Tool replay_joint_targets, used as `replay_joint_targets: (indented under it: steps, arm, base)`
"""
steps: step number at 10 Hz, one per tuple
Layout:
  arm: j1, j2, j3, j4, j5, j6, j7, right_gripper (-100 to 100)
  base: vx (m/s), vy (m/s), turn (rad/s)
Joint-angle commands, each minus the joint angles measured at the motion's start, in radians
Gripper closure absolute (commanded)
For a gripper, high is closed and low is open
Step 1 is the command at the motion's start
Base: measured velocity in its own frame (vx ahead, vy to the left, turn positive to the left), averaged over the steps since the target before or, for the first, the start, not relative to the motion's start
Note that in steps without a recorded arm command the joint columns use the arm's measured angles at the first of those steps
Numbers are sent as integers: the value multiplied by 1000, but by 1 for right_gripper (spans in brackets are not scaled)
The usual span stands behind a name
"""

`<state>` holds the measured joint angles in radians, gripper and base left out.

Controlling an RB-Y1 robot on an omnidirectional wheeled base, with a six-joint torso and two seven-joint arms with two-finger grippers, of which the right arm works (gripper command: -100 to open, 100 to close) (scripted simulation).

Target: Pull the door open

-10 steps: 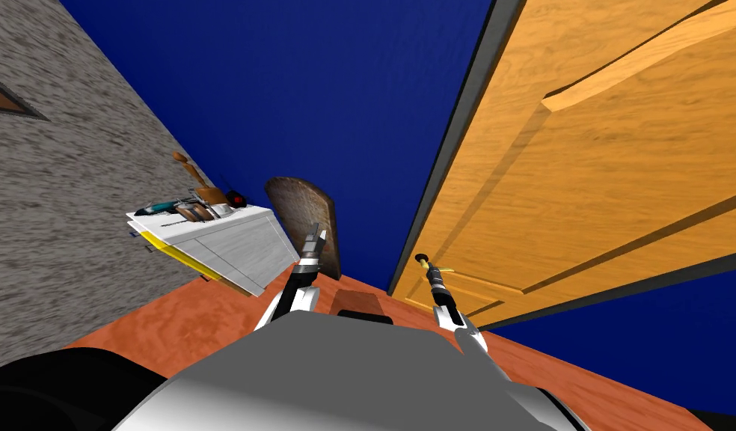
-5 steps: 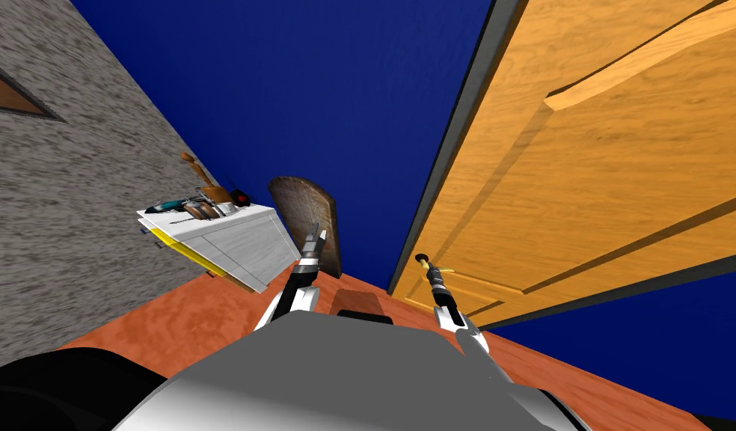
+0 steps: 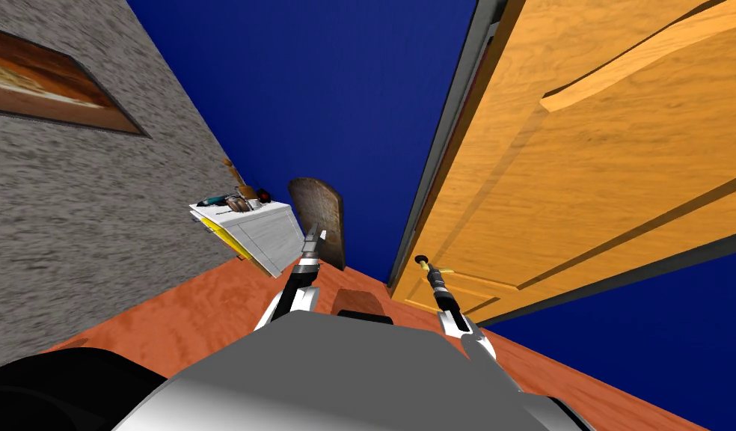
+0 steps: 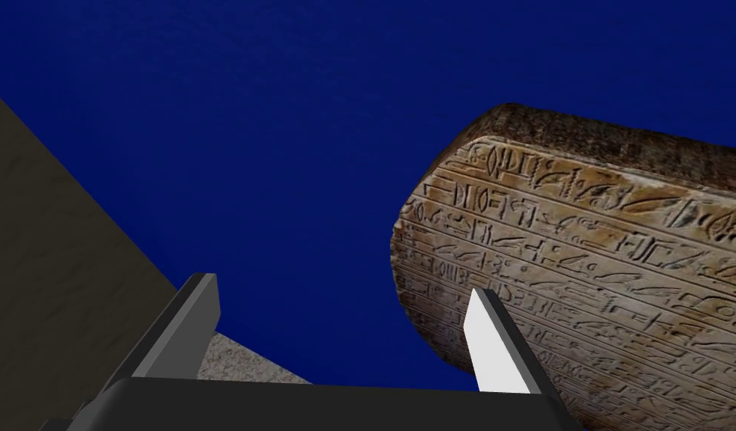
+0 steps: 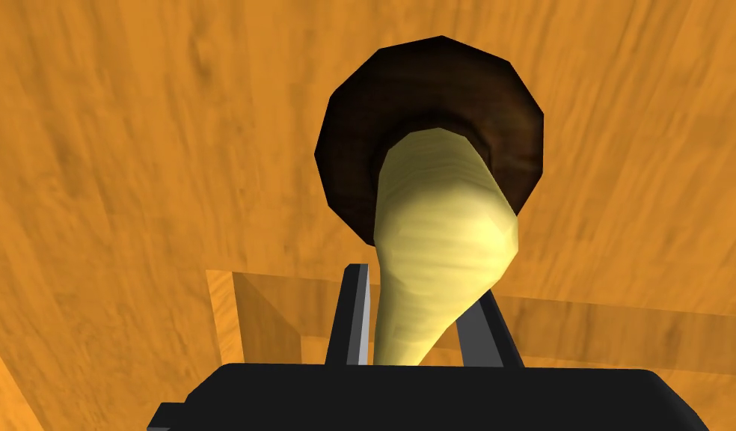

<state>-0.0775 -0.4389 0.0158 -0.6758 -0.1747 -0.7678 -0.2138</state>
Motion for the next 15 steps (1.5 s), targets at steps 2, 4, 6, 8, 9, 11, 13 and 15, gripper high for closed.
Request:
replay_joint_targets:
  steps: [2,4,6,8,9,11,13,15]
  arm:
    - [12,-22,29,-5,10,-26,-33,100]
    - [21,-34,46,-9,16,-38,-52,100]
    - [35,-42,60,-14,19,-52,-66,100]
    - [55,-63,82,-20,25,-80,-89,100]
    - [66,-74,93,-24,28,-96,-102,100]
    - [86,-96,115,-31,34,-125,-126,100]
    - [91,-100,119,-33,35,-126,-130,100]
    - [116,-118,136,-27,36,-167,-150,100]
  base:
    - [-189,-97,121]
    - [-193,-45,94]
    - [-112,-22,60]
    - [-221,-57,116]
    - [-220,-108,106]
    - [-194,-64,104]
    - [-157,-53,58]
    - [-197,-86,178]
